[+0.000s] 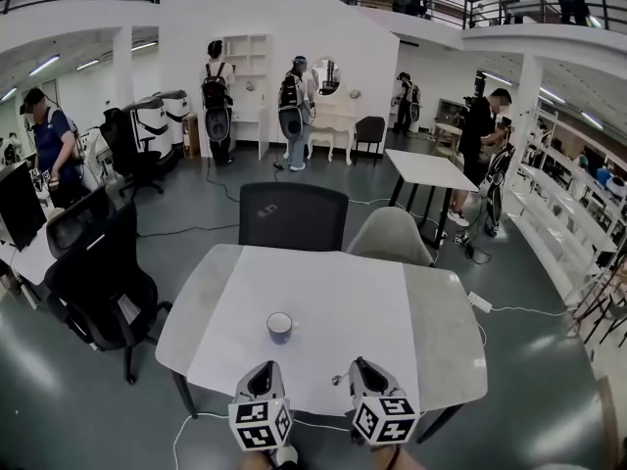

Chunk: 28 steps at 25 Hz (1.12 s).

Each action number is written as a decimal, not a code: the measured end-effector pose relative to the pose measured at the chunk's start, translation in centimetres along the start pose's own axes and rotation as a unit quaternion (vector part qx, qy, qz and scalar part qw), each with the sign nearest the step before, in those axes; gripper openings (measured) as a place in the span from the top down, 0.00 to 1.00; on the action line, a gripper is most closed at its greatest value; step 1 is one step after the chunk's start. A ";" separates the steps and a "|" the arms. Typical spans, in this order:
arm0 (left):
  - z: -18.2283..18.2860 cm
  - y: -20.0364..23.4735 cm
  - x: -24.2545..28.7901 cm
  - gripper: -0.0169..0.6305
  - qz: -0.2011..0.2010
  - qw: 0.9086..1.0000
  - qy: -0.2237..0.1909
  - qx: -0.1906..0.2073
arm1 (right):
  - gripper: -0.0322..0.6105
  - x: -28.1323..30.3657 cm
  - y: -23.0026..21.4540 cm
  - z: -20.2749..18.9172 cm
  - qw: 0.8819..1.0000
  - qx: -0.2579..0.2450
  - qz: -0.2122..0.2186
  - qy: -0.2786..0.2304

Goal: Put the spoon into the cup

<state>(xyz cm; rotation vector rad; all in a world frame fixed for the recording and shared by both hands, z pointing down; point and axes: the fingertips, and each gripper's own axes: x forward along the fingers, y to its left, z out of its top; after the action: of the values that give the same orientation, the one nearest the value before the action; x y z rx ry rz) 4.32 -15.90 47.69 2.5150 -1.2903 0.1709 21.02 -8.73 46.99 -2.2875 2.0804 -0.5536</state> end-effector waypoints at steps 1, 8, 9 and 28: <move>0.5 0.2 0.9 0.95 -0.002 1.000 -0.004 -0.001 | 0.86 0.9 -0.1 0.6 1.000 -0.003 -0.001 -0.002; 3.8 2.7 6.3 0.95 -0.002 1.000 -0.022 -0.012 | 0.86 6.5 0.0 4.1 1.000 -0.021 0.002 -0.015; 4.2 3.2 7.0 0.95 -0.001 1.000 -0.024 -0.014 | 0.86 7.3 0.1 4.5 1.000 -0.022 0.003 -0.016; 4.4 8.3 14.4 0.95 0.023 1.000 0.008 -0.020 | 0.86 17.1 -0.1 5.2 1.000 -0.009 0.018 0.003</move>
<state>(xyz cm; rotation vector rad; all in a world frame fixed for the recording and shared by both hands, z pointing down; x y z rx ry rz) 5.89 -32.94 48.87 2.4477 -1.3319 0.1751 23.47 -26.44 46.49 -2.2561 2.1324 -0.5448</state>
